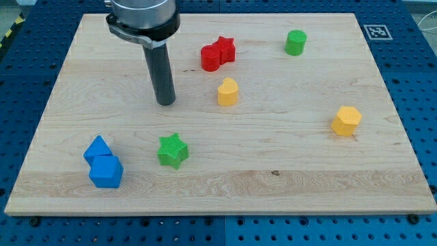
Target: Move yellow heart slightly down
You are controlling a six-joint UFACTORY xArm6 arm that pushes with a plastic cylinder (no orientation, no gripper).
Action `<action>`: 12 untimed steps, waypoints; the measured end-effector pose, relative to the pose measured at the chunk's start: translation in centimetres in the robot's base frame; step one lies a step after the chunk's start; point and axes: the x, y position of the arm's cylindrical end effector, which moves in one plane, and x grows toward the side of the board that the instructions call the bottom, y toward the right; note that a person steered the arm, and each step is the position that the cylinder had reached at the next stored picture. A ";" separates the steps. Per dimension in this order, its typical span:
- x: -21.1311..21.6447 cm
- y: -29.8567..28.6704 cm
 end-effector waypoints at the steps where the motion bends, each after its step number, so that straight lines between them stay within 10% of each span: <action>1: -1.1 0.5; 12: -3.1 11.2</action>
